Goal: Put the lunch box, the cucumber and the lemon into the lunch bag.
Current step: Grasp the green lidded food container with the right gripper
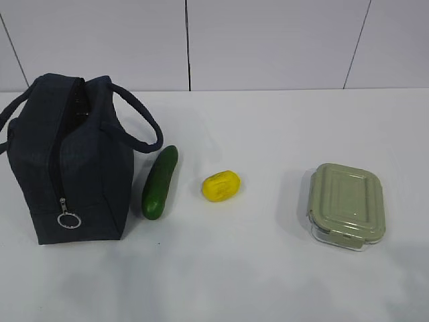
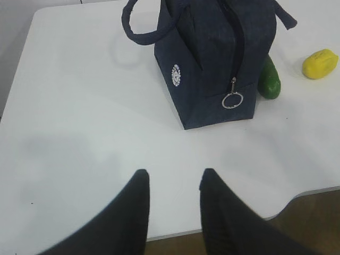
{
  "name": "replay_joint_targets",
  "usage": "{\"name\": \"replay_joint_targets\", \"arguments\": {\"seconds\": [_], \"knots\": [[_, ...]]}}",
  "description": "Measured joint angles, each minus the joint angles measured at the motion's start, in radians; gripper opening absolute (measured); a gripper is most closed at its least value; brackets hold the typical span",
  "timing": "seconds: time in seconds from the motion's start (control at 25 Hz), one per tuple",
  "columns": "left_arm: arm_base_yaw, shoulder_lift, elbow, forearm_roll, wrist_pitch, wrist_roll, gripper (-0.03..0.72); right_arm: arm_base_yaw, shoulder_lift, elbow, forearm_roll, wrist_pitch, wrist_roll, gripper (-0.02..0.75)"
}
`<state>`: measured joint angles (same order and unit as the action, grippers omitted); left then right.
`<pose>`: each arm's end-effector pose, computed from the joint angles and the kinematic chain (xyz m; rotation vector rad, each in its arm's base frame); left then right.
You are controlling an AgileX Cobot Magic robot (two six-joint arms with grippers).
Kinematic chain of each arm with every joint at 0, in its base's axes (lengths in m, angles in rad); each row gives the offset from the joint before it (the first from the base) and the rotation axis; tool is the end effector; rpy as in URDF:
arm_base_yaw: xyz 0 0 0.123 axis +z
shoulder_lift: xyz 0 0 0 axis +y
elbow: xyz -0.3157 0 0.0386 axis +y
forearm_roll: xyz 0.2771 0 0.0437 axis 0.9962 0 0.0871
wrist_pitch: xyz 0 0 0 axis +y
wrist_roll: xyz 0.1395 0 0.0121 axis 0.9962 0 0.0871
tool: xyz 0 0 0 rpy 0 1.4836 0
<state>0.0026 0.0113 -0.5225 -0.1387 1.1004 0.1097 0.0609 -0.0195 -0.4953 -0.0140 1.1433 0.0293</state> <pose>0.0271 -0.0172 0.2724 0.1212 2.0626 -0.0975 0.0233 -0.0004 0.2577 -0.0319 2.1120 0.0370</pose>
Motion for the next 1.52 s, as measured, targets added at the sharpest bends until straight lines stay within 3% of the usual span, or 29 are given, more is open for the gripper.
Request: {"name": "replay_joint_targets", "arguments": {"seconds": [1.04,1.52], "knots": [[0.000,0.000,0.000,0.004,0.000,0.000,0.236,0.000,0.005,-0.002,0.014,0.000,0.063,0.406],[0.000,0.000,0.000,-0.004,0.000,0.000,0.236,0.000,0.346,-0.003,0.035,-0.043,0.202,0.406]]}}
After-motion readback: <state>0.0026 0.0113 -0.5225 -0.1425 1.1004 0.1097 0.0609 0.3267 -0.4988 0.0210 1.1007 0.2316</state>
